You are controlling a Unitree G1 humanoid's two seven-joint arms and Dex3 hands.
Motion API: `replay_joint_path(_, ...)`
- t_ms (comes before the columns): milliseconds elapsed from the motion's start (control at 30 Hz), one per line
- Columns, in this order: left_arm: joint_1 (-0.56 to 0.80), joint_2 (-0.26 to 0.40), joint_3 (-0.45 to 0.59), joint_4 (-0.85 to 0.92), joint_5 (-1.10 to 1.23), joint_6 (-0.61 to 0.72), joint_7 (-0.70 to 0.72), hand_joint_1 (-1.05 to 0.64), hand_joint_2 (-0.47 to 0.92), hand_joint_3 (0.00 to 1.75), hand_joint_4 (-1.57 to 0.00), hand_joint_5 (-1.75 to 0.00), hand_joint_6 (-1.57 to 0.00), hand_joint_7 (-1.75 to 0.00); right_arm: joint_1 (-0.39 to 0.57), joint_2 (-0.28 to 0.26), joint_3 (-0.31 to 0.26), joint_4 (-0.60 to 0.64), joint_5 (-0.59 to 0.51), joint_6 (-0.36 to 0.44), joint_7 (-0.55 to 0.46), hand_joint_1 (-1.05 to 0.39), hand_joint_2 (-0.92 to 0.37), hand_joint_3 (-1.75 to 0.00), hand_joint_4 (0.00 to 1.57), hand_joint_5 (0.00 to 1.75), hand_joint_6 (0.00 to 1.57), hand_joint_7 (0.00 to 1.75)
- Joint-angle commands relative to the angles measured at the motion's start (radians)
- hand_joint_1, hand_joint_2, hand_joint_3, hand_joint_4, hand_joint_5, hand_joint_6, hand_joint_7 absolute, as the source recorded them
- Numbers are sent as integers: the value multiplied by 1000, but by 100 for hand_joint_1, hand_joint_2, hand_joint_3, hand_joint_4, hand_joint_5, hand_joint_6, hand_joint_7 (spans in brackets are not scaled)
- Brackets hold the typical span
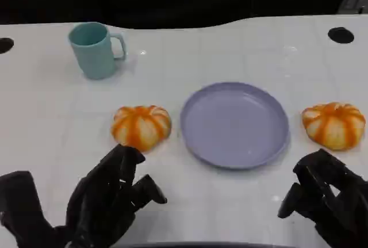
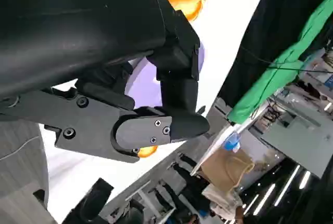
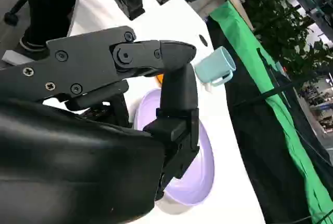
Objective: Grasp the bread from the table and place it into the plate.
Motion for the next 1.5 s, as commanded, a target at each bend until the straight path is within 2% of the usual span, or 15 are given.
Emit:
replay_joint_path(33,-11,14,3,13,3,-14,-16,-54,92,46,-82,-175,-59,-175,-6,-8,-11,-12,11,6,-8,-52,-92,-26,63,175,46,166)
replay_joint_path(600,-13,26,-2,18,24,-38,-40,-55,92,45,-81,-175,-58,-175,-7,-7,-5,-5,6,-5,-1,-51,-92,-28,61,175,44,166)
replay_joint_path(700,-22,47,-14,31,51,-84,-84,-58,92,43,-78,-175,-52,-174,-11,-4,0,-3,2,-5,-4,-52,-92,-27,62,175,44,166)
replay_joint_path(800,-36,72,-28,47,96,-144,-118,-59,92,38,-66,-175,-48,-155,-14,-2,6,2,-3,-13,-2,-52,-92,-27,62,175,43,166)
replay_joint_path(833,-39,77,-33,52,112,-163,-125,-60,92,35,-58,-170,-49,-138,-15,-2,7,4,-4,-15,-2,-52,-92,-28,62,175,43,167)
replay_joint_path(867,-46,86,-40,58,139,-198,-134,-59,92,31,-55,-164,-48,-127,-18,0,8,7,-4,-17,-1,-52,-92,-28,62,175,43,167)
replay_joint_path(967,-70,120,-68,77,226,-289,-154,-53,92,18,-53,-128,-55,-72,-28,5,9,15,-2,-14,-6,-53,-92,-28,62,175,43,168)
replay_joint_path(1000,-79,133,-78,88,258,-326,-163,-52,92,17,-53,-124,-57,-63,-31,7,10,17,-2,-13,-7,-53,-92,-27,62,175,43,169)
replay_joint_path(1100,-122,189,-116,125,392,-448,-169,-53,92,8,-38,-108,-51,-40,-36,8,12,20,-9,-15,-10,-53,-92,-27,62,175,42,169)
replay_joint_path(1167,-151,239,-144,131,489,-494,-161,-50,92,3,-27,-98,-49,-27,-36,8,13,20,-13,-18,-10,-53,-92,-27,63,175,42,170)
replay_joint_path(1333,-249,370,-224,132,815,-529,-83,-35,84,0,-14,-73,-44,-5,-41,6,8,28,-9,-21,-3,-53,-92,-26,63,175,42,170)
replay_joint_path(1500,-261,377,-233,142,859,-539,-68,-32,82,0,-14,-69,-43,-3,-41,5,7,29,-8,-20,-3,-53,-92,-25,63,175,41,170)
